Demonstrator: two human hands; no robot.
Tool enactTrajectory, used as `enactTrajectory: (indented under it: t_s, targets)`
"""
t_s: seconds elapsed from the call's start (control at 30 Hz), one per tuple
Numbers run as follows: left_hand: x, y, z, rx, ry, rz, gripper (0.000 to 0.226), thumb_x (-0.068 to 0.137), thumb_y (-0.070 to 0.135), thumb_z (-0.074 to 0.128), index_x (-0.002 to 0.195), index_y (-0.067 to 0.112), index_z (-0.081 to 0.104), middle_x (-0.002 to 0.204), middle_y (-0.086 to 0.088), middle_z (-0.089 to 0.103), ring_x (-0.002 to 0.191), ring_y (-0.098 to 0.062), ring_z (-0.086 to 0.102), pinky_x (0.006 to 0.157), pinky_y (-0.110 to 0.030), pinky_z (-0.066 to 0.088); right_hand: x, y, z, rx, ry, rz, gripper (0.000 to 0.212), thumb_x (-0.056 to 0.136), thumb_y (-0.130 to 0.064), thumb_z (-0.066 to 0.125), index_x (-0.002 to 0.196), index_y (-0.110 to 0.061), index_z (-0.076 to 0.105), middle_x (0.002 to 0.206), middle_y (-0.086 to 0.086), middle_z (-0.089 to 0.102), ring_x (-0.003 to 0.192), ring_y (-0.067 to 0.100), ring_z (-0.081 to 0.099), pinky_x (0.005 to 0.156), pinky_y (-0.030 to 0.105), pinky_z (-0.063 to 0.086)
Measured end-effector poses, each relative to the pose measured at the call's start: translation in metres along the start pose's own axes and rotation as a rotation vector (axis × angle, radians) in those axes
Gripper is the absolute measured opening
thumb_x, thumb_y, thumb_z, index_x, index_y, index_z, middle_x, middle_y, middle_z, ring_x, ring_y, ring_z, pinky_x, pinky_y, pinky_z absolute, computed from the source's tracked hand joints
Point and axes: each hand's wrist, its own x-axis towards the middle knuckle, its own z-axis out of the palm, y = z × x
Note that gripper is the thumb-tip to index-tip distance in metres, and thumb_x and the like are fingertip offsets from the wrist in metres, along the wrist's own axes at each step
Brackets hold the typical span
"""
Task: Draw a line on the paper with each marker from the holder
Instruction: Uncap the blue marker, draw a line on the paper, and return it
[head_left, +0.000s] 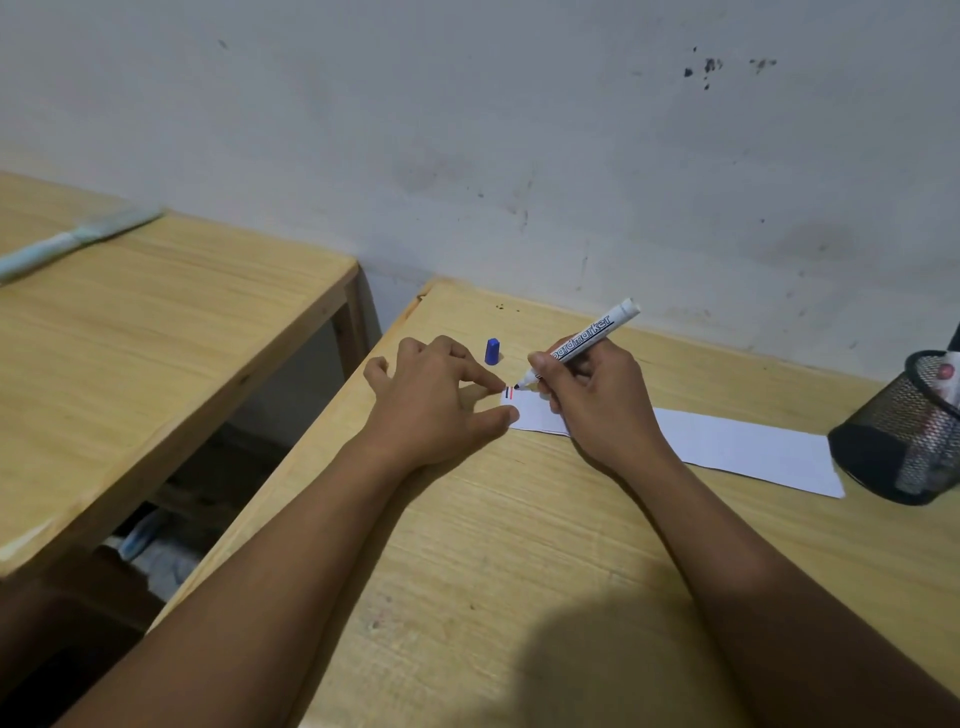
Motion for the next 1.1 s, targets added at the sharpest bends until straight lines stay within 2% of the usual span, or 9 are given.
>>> enactTrajectory:
  t_s: [0.23, 0.37, 0.5, 0.67, 0.9, 1.0, 1.1]
  targets:
    - [-0.001, 0.001, -0.001, -0.031, -0.003, -0.015, 0.033, 0.076, 0.064, 0.069, 0.103, 0.045, 0.073, 0.123, 0.016, 0.051, 0.124, -0.014, 0.035, 0.108, -0.055, 0.018, 0.000, 0.000, 0.000, -0.041, 0.001, -0.010, 0.021, 0.096, -0.032, 0.067, 0.094, -0.011, 0.070, 0.072, -0.008, 0.071, 0.061, 0.004, 0.065, 0.063, 0.023, 0.052]
    - [-0.001, 0.002, -0.001, -0.032, -0.003, -0.015, 0.034, 0.075, 0.063, 0.070, 0.103, 0.044, 0.074, 0.124, 0.016, 0.052, 0.125, -0.015, 0.035, 0.108, -0.056, 0.019, 0.001, -0.001, -0.001, -0.062, -0.003, -0.008, 0.023, 0.096, -0.033, 0.066, 0.094, -0.011, 0.070, 0.075, -0.005, 0.073, 0.062, 0.007, 0.067, 0.066, 0.028, 0.057]
    - [-0.001, 0.001, -0.002, -0.033, -0.001, -0.017, 0.034, 0.076, 0.064, 0.069, 0.104, 0.044, 0.074, 0.125, 0.015, 0.053, 0.125, -0.015, 0.035, 0.108, -0.056, 0.018, 0.000, -0.003, -0.002, -0.081, -0.028, -0.006, 0.020, 0.097, -0.034, 0.066, 0.090, -0.015, 0.069, 0.076, -0.004, 0.074, 0.064, 0.008, 0.069, 0.065, 0.028, 0.057]
    - [0.000, 0.001, 0.000, -0.036, 0.000, -0.020, 0.035, 0.075, 0.065, 0.069, 0.103, 0.044, 0.074, 0.125, 0.016, 0.053, 0.125, -0.015, 0.035, 0.108, -0.055, 0.018, -0.001, -0.005, -0.003, -0.099, -0.044, 0.000, 0.020, 0.097, -0.034, 0.066, 0.089, -0.016, 0.067, 0.076, -0.003, 0.073, 0.063, 0.006, 0.068, 0.061, 0.020, 0.051]
    - [0.001, 0.001, 0.001, -0.030, -0.001, -0.025, 0.035, 0.075, 0.063, 0.070, 0.104, 0.043, 0.075, 0.126, 0.015, 0.053, 0.126, -0.015, 0.034, 0.108, -0.055, 0.017, -0.001, -0.004, -0.002, -0.086, -0.042, 0.003, 0.023, 0.096, -0.035, 0.066, 0.094, -0.011, 0.068, 0.080, 0.001, 0.075, 0.071, 0.012, 0.072, 0.068, 0.028, 0.058]
    - [0.002, 0.000, 0.001, -0.022, -0.003, -0.022, 0.036, 0.075, 0.064, 0.069, 0.104, 0.044, 0.074, 0.127, 0.015, 0.053, 0.126, -0.015, 0.034, 0.108, -0.055, 0.018, -0.003, -0.006, -0.003, 0.013, 0.022, -0.004, 0.025, 0.096, -0.031, 0.067, 0.093, -0.006, 0.069, 0.076, -0.001, 0.074, 0.063, 0.006, 0.069, 0.061, 0.022, 0.053]
    - [0.000, -0.001, 0.001, -0.020, 0.008, -0.017, 0.036, 0.074, 0.065, 0.069, 0.103, 0.045, 0.073, 0.126, 0.016, 0.054, 0.125, -0.015, 0.035, 0.108, -0.054, 0.018, -0.008, -0.011, -0.007, 0.187, 0.126, -0.012, 0.025, 0.095, -0.025, 0.069, 0.093, 0.000, 0.068, 0.073, -0.001, 0.074, 0.061, 0.005, 0.068, 0.056, 0.024, 0.055]
